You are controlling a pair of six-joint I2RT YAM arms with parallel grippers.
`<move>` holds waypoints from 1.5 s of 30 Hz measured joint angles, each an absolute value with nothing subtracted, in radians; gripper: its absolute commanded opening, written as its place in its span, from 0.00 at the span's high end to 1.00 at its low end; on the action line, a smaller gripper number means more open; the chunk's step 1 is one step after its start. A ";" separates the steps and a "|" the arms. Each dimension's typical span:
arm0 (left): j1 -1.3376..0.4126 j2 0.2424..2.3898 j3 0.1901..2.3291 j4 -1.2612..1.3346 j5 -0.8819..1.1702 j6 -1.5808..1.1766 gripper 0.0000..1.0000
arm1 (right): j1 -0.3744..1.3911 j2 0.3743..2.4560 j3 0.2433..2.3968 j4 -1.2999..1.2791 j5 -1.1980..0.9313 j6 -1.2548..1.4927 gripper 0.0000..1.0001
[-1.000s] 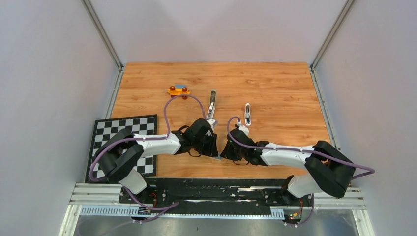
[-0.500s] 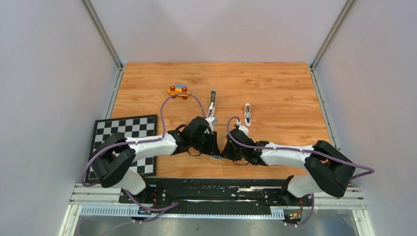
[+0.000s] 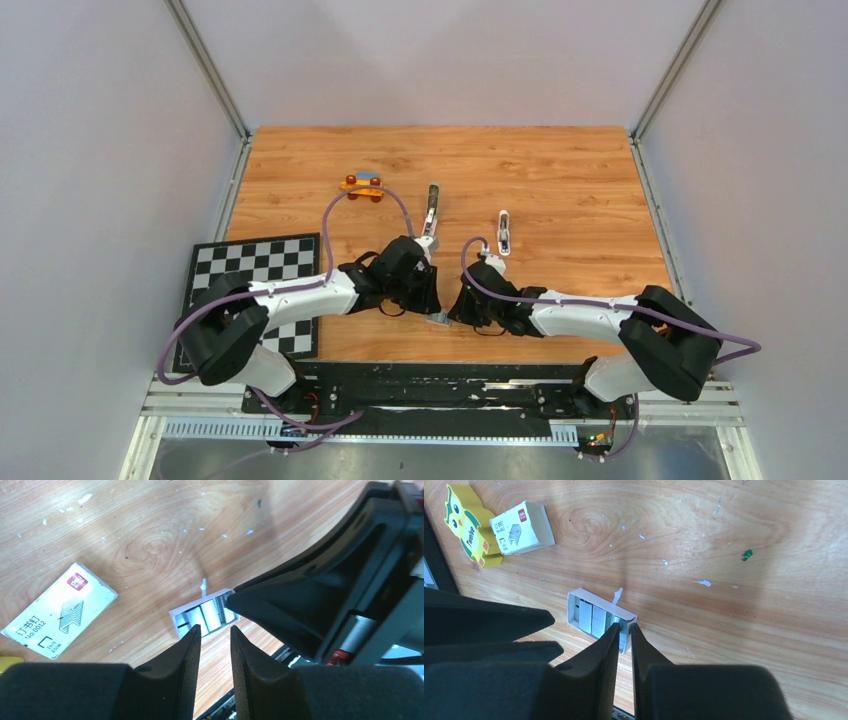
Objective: Load the staples into the stapler
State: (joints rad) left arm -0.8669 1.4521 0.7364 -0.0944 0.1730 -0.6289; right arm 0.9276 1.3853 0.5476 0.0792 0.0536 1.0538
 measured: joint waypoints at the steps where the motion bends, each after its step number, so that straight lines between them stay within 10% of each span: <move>1: -0.867 1.457 0.737 -0.100 0.169 -0.626 0.69 | 0.928 1.385 0.548 0.079 0.054 1.054 0.83; 45: -0.947 1.604 0.855 -0.226 0.025 -0.602 0.61 | 0.932 1.385 0.548 0.081 0.056 1.047 0.83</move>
